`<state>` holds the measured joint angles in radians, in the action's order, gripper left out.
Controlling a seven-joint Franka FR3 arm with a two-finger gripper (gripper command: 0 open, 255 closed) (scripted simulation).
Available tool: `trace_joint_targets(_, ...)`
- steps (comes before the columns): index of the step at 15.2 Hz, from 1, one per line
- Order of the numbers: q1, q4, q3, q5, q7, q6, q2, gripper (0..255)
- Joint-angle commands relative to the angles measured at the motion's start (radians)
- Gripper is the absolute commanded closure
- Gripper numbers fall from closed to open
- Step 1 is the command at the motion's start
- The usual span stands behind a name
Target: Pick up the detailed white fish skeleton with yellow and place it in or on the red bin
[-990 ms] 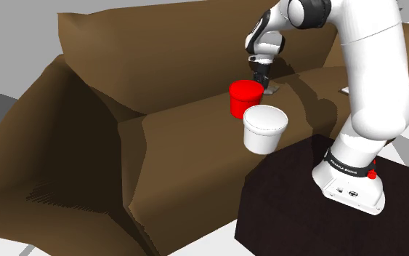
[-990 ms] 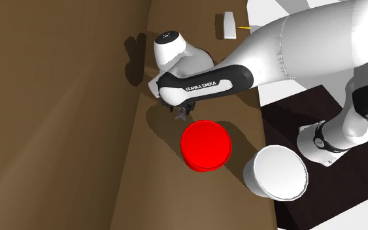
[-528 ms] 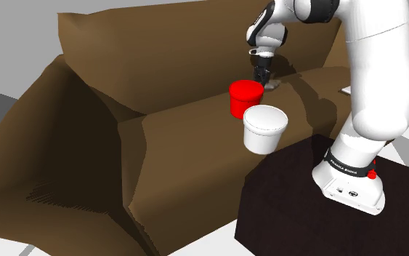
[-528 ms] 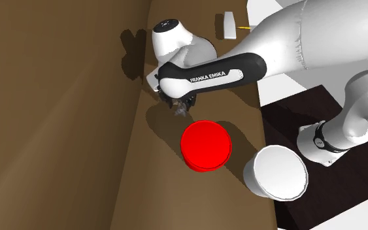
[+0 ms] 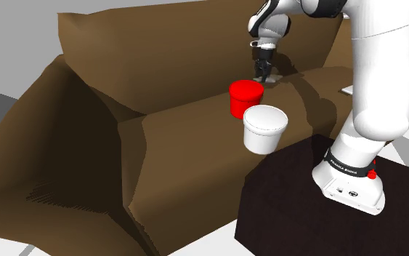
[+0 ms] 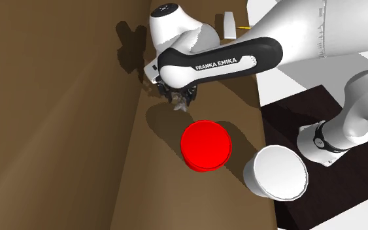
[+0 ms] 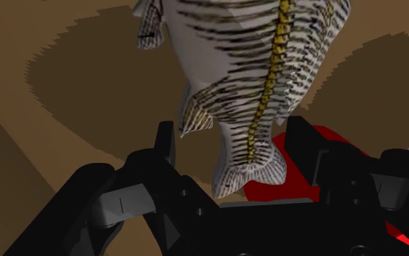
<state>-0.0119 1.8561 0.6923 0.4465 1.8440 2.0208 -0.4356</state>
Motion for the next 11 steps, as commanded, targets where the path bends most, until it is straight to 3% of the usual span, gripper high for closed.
trace_joint_targets(1,0.006,-0.011,0.008,-0.015,-0.013,-0.023,0.017,255)
trace_joint_targets(11,0.023,-0.067,0.035,-0.071,-0.058,-0.125,0.083,255)
